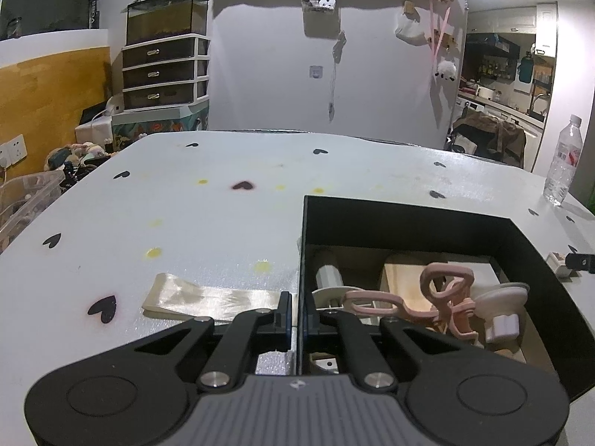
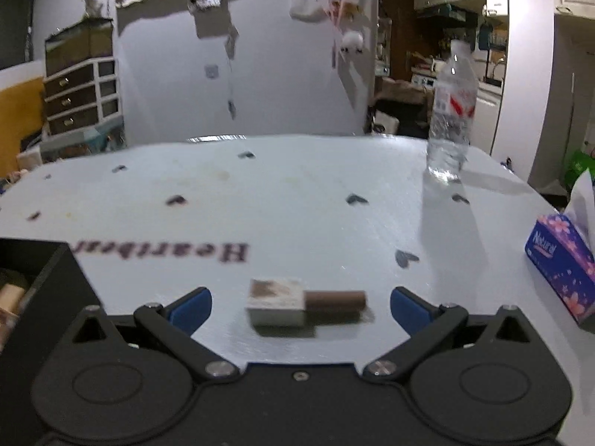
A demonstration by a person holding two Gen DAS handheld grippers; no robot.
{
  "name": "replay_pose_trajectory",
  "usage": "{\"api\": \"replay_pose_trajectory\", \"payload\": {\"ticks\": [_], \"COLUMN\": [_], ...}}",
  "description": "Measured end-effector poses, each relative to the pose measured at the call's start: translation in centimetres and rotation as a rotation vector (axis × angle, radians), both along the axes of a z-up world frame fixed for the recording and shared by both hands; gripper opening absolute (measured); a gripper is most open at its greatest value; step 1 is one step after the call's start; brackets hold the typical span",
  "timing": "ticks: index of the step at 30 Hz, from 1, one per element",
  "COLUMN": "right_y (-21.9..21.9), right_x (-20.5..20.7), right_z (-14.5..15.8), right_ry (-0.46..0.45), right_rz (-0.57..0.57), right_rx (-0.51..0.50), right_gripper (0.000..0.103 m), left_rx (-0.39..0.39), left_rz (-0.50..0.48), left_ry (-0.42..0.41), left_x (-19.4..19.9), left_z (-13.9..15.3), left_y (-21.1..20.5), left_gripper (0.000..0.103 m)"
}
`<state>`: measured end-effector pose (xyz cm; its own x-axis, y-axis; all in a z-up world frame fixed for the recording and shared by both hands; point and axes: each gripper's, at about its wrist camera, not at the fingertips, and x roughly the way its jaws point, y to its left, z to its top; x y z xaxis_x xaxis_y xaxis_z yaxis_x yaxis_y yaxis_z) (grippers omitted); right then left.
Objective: Organize rigid objects
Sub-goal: 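Move the right gripper to the UV gel polish box and grasp it, then carry the UV gel polish box into the black box and release it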
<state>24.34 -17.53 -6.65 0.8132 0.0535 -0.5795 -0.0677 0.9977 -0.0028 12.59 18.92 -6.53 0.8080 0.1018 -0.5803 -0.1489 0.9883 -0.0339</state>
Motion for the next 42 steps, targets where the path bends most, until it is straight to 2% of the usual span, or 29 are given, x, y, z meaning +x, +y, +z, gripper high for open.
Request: {"api": "replay_pose_trajectory", "payload": {"ticks": [7,13,19,20,24,28,38,42], "right_y": [-0.7,-0.3,-0.3,-0.3,-0.1,0.8,5.4,7.5], "right_x": [2.0,3.2,3.6,3.5,3.3,2.0,-2.2,-3.6], "right_z": [-1.7,-1.8,-2.2,-2.2,-1.9,-0.7,6.6,8.5], "right_ry": [0.059,0.081,0.094,0.089,0.096,0.068,-0.064,-0.074], "right_rz": [0.012,0.006,0.022,0.039,0.082,0.220,0.748,0.982], "right_rx": [0.025,0.027,0.006,0.002,-0.015,-0.028,-0.044,-0.062], "right_gripper": [0.103,0.102,0.093,0.088,0.086,0.086,0.086,0.086], "left_rx": [0.008,0.010,0.010,0.008,0.011,0.010,0.009,0.004], "left_rz": [0.006,0.007,0.006,0.007,0.006,0.005,0.003,0.003], "left_ry": [0.009,0.011,0.011,0.011,0.011,0.011,0.010,0.007], "left_x": [0.3,0.4,0.4,0.4,0.4,0.4,0.3,0.2], "left_z": [0.0,0.1,0.1,0.1,0.1,0.1,0.1,0.2], "left_y": [-0.1,-0.2,-0.2,-0.2,-0.2,-0.2,-0.2,-0.1], "left_gripper": [0.005,0.005,0.005,0.005,0.005,0.005,0.005,0.005]}}
